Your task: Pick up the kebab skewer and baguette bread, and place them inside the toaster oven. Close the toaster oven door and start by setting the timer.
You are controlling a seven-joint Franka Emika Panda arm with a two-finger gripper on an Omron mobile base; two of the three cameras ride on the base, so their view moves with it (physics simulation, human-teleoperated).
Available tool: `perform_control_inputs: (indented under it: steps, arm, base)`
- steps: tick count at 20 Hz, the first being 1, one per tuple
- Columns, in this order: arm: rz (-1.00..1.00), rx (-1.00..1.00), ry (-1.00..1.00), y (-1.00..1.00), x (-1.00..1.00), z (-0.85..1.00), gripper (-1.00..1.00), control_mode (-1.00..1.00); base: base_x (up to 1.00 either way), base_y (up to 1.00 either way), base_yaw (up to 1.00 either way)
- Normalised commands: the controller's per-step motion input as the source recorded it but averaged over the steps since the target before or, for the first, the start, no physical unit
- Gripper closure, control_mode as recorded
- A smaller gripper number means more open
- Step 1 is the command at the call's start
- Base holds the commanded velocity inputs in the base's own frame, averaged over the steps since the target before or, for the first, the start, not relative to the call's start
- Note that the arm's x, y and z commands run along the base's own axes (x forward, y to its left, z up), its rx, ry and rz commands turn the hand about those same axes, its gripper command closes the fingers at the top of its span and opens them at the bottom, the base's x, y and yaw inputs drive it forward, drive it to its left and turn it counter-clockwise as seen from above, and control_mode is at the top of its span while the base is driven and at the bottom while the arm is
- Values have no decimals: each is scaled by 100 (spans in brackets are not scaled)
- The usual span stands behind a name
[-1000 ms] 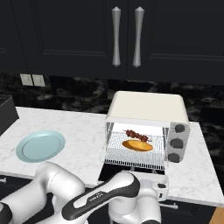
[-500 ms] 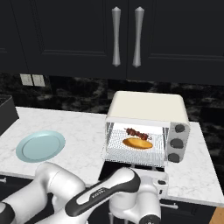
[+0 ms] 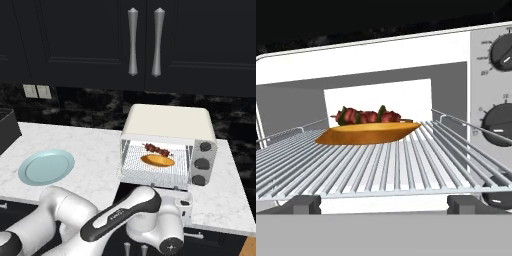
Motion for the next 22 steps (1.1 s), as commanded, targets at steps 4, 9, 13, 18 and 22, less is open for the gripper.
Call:
perform_control_inputs:
  steps: [4,9,13,18,22]
  arm:
    - [0,0,0,0,19,6,-100,-100]
    - [0,0,0,0,19,7,-100,-100]
    - [0,0,0,1,22,6,-100,-100]
    - [0,0,0,5,22,4,-100,-100]
    - [0,0,0,12,23,2,-100,-100]
  base:
    - [0,0,0]
    - [0,0,0]
    - [0,0,0]
    - [0,0,0]
    - [0,0,0]
